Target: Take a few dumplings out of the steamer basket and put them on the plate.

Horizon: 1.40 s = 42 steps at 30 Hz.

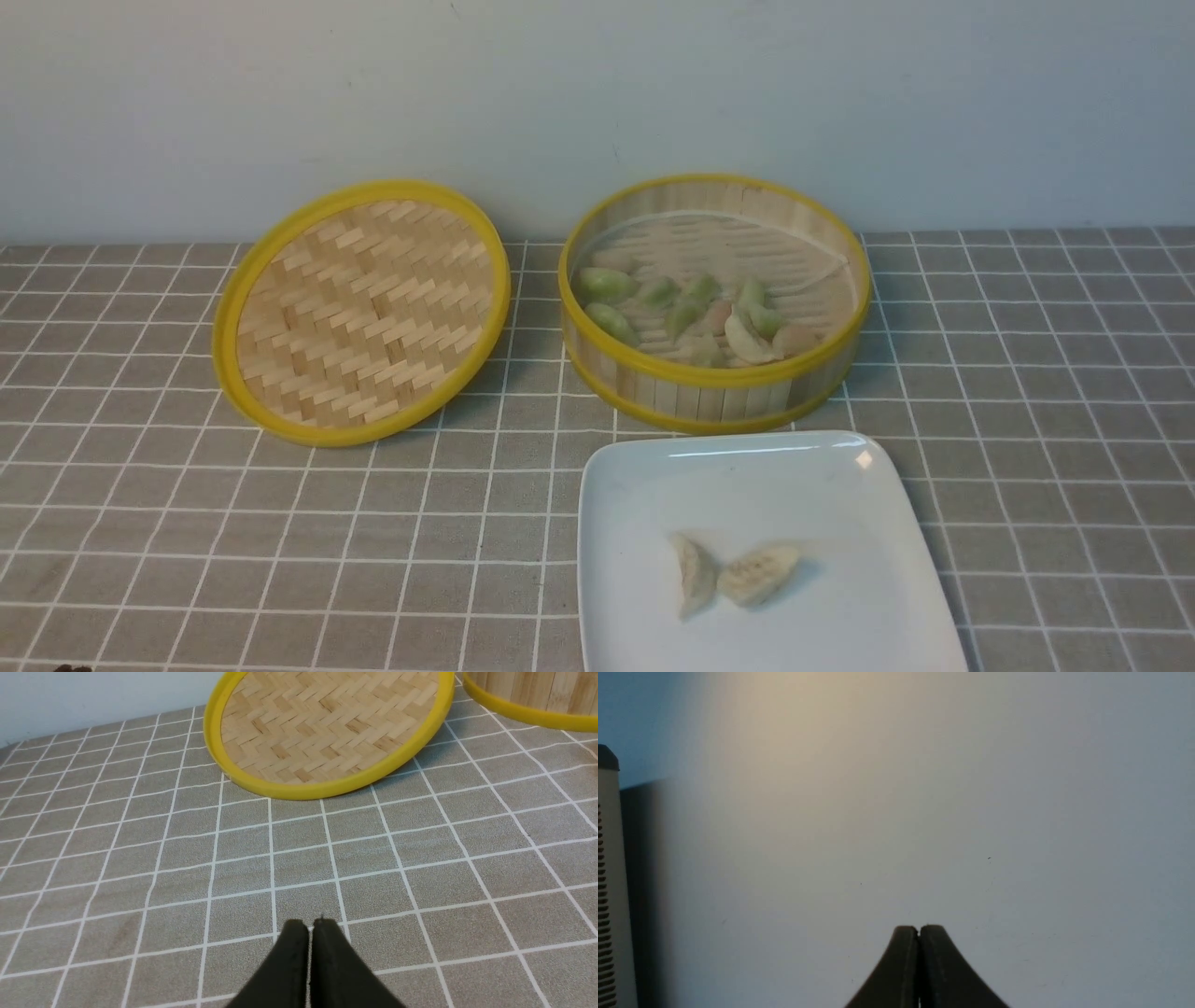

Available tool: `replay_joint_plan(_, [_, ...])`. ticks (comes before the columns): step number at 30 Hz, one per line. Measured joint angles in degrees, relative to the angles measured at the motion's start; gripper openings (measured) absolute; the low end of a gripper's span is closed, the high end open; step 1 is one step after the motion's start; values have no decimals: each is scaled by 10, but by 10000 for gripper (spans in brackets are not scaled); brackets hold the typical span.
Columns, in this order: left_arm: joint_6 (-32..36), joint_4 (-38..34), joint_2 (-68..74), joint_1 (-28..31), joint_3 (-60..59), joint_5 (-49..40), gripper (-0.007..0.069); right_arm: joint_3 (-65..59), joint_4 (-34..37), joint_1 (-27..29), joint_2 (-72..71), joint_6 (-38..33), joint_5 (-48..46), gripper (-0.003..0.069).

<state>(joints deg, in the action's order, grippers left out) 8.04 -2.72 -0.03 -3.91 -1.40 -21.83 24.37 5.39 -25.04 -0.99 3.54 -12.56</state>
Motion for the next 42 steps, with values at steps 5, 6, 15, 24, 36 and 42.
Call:
replay_joint_plan(5, [0,0,0,0,0,0,-5,-29,23,0,0,0,1,-14])
replay_joint_plan(6, [0,0,0,0,0,0,-5,-34,23,0,0,0,0,-14])
replay_joint_plan(15, [0,0,0,0,0,0,-5,-116,-57,19,0,-9,-34,-14])
replay_joint_plan(24, [0,-1,0,0,0,0,-5,-244,-85,227,0,0,-86,-14])
replay_joint_plan(36, [0,-1,0,0,0,0,-5,-255,-81,277,0,22,-95,-14])
replay_joint_plan(42, [0,-1,0,0,0,0,-5,-255,-81,278,0,22,-95,-14])
